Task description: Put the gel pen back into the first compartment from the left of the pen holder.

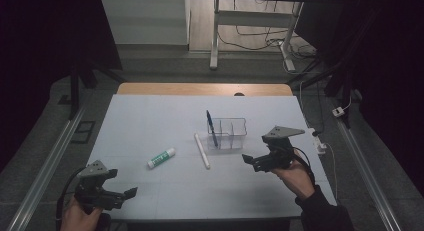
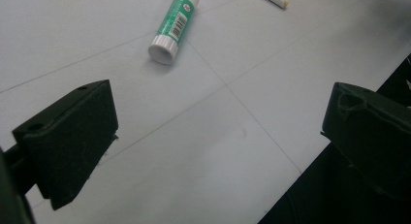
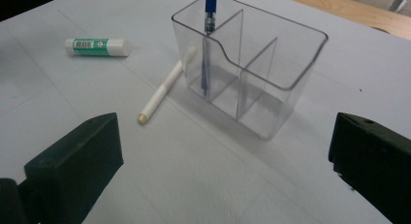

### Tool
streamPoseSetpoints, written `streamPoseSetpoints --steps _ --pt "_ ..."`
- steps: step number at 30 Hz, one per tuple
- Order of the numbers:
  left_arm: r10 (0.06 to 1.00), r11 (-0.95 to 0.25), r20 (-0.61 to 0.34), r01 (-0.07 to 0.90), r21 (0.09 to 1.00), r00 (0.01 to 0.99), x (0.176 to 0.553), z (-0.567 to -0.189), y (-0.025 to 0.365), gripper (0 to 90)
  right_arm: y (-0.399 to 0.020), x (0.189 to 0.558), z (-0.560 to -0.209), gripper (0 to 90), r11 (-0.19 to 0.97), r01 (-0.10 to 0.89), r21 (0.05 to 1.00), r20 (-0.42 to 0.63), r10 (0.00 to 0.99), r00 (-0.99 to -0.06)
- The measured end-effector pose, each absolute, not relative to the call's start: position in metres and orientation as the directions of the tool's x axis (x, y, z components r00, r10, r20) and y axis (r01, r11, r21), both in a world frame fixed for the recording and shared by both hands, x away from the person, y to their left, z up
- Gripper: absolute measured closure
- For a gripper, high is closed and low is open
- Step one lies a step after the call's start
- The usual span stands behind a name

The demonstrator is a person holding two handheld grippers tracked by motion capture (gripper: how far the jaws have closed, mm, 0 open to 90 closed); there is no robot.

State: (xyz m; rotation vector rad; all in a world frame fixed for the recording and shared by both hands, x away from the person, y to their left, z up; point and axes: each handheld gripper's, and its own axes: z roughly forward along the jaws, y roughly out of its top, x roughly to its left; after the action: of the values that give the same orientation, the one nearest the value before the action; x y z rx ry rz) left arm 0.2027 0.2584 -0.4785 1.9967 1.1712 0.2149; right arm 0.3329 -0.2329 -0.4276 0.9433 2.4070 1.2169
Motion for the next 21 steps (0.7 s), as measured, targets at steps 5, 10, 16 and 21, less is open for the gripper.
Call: streamPoseSetpoints --steps 5,10,16,21 --pt "0.797 -0.259 -0.231 0.661 0.704 0.558 0.203 -0.478 0.258 0.0 -0.251 0.321 -0.43 0.0 0.407 0.441 0.8 0.05 0.687 -0.725" --pt "0.798 -0.26 -0.228 0.66 0.705 0.558 0.202 -0.478 0.258 0.0 -0.266 0.308 -0.436 0.0 0.405 0.455 0.793 0.037 0.714 -0.699" --pt "0.799 -0.256 -0.226 0.655 0.71 0.557 0.202 -0.477 0.258 0.0 -0.281 0.293 -0.445 0.0 0.403 0.479 0.78 0.029 0.741 -0.671" --pt "0.8 -0.252 -0.225 0.652 0.715 0.556 0.202 -0.477 0.258 0.0 -0.29 0.284 -0.45 0.0 0.397 0.503 0.768 0.04 0.754 -0.656"
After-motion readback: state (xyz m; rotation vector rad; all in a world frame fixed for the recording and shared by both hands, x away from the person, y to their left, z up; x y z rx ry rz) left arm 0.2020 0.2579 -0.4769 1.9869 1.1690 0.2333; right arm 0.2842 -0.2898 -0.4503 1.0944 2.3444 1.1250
